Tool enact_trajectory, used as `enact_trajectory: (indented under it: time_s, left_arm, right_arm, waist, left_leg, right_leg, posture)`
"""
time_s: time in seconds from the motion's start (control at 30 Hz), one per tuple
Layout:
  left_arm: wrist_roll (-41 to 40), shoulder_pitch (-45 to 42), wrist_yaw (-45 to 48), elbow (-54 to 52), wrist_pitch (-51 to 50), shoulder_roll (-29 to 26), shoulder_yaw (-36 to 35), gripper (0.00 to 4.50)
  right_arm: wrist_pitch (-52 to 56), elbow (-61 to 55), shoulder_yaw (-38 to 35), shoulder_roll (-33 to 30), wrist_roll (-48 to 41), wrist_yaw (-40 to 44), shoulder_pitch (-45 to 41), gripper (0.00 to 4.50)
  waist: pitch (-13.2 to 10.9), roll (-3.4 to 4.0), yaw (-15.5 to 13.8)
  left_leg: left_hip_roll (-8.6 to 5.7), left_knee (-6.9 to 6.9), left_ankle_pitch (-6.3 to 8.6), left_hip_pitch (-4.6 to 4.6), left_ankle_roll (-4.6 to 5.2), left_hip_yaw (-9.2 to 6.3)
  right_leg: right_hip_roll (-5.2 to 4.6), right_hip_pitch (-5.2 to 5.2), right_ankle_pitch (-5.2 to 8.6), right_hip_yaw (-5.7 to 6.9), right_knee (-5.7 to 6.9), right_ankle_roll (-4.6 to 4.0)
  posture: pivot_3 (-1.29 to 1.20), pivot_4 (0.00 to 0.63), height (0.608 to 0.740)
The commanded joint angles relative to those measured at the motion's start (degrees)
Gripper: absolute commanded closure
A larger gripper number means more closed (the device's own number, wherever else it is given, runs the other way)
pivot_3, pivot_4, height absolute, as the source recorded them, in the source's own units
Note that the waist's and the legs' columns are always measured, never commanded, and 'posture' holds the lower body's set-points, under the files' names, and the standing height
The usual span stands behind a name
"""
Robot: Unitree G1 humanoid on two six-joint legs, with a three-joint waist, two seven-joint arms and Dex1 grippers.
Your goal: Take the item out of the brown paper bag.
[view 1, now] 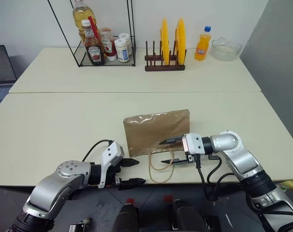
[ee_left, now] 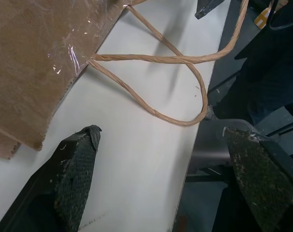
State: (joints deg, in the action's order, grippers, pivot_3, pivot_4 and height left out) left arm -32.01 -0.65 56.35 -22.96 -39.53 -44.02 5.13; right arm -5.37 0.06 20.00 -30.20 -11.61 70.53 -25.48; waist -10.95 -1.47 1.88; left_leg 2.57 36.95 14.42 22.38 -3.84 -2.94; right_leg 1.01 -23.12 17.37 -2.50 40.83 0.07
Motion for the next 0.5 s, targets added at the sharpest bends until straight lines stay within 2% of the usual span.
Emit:
enact_trajectory:
  time_s: [0.03, 0.17, 0.2, 0.5]
  left_arm:
    - [-1.0, -0.3, -0.1, -2.0, 0.2, -0.1, -1.4, 0.17]
    - [-1.1, -0.3, -0.3, -2.0, 0.3, -0.1, -1.4, 0.17]
    - [-1.1, -0.4, -0.3, -1.9, 0.3, -0.1, -1.4, 0.17]
    - [-1.2, -0.6, -0.3, -1.7, 0.5, -0.3, -1.3, 0.17]
  right_arm:
    - [0.1, -2.7, -1.2, -0.1, -1.6, 0.8, -0.2, 1.72]
    - [-0.8, -2.6, -1.1, 0.0, -0.1, -0.8, -0.1, 1.72]
    - [-0.3, -2.8, -1.0, -0.2, -0.7, -0.3, 0.0, 1.41]
    - [-0.9, -2.4, -1.0, 0.0, 0.0, -1.1, 0.2, 1.41]
  waist:
    - [0.0, 0.00, 0.0]
    - [0.0, 0.00, 0.0]
    - [0.0, 0.00, 0.0]
    - [0.0, 0.00, 0.0]
  left_leg:
    - [0.00, 0.00, 0.00, 0.00, 0.00, 0.00]
    - [0.00, 0.00, 0.00, 0.00, 0.00, 0.00]
    - [0.00, 0.00, 0.00, 0.00, 0.00, 0.00]
    - [0.00, 0.00, 0.00, 0.00, 0.00, 0.00]
  right_leg:
    - [0.00, 0.00, 0.00, 0.00, 0.00, 0.00]
    - [0.00, 0.00, 0.00, 0.00, 0.00, 0.01]
    - [0.00, 0.00, 0.00, 0.00, 0.00, 0.01]
    - [0.00, 0.00, 0.00, 0.00, 0.00, 0.01]
  posture:
    - [0.00, 0.150, 0.740]
    - [0.00, 0.150, 0.740]
    - [0.00, 0.150, 0.740]
    - [0.00, 0.150, 0.740]
